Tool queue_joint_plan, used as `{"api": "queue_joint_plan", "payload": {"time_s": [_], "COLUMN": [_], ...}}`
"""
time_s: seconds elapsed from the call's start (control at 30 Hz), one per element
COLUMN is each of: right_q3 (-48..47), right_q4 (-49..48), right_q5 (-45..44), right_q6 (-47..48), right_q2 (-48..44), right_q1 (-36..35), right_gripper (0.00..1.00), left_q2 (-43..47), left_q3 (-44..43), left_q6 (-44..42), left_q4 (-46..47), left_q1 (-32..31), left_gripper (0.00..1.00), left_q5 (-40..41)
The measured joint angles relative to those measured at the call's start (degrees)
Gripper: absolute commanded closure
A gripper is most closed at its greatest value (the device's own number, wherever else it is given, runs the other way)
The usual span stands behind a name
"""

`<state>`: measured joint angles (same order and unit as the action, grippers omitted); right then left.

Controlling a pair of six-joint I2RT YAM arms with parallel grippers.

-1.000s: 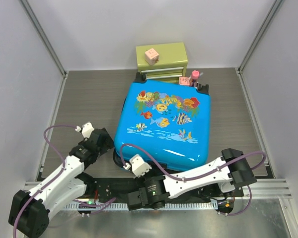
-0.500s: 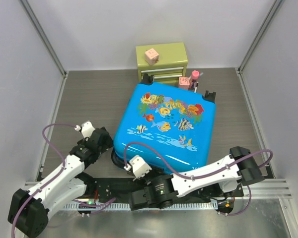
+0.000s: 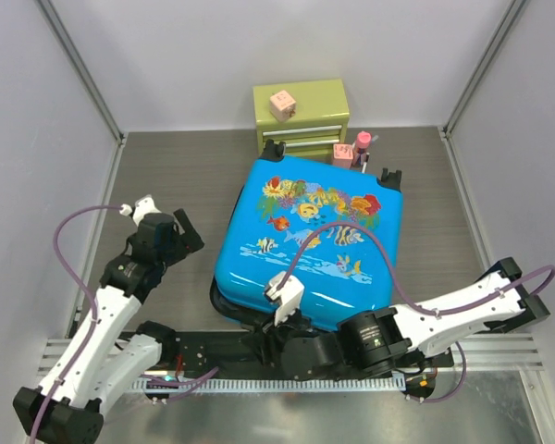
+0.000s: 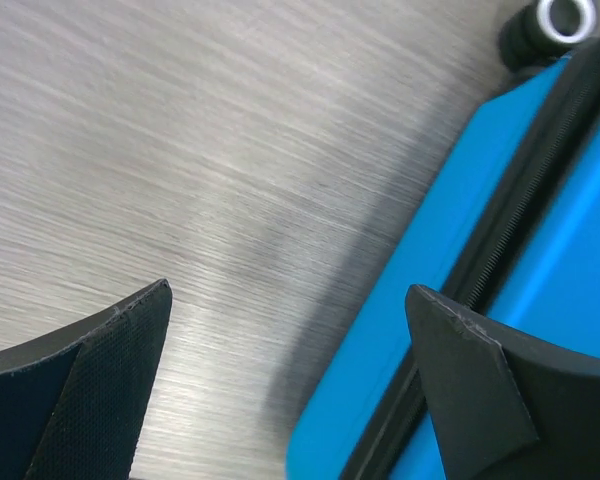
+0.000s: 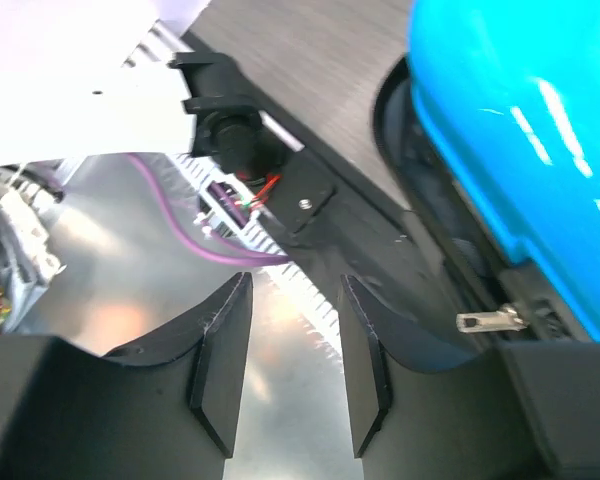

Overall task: Pack the luggage
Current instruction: Zip the luggage at the center of the board.

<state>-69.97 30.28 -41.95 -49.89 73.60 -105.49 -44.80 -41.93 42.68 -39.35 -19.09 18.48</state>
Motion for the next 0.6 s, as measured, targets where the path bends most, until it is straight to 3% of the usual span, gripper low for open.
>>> {"api": "queue_joint_plan", "payload": {"time_s": [0.07,0.23,0.37,0.43,0.6], "right_q3": [2.1,6.3,4.8,2.4,0.1], "right_q4": [-0.1,3.3,4.9,5.9,8.0], "right_q5": [-1.5,-7.6,-8.0,-8.1,-10.0], "right_q6": [-0.1,-0.3,1.3,2.7,4.2], "right_q2": [-1.8,-10.8,-15.1,-13.9,-9.9], "right_q1": [-0.1,1.6,10.3,16.2,21.1], "right_gripper": [0.53,0.53,0.52,0.49,0.32], "left_q2": [1.2,6.3,8.2,7.9,4.3], "left_q3": [-1.7,-5.6,-8.2,-9.5,-13.2], "left_q6": [-1.4,-4.3,-5.5,-5.7,-5.9], "left_q4": [-1.6,-4.6,-5.7,-6.3,-8.2], "left_q1": [0.0,-0.5,-4.5,-8.2,-18.1], "left_gripper": [0.08,0.16,0.19,0.19,0.19], "left_q5": [-0.2,-2.2,-3.4,-3.4,-0.3]}}
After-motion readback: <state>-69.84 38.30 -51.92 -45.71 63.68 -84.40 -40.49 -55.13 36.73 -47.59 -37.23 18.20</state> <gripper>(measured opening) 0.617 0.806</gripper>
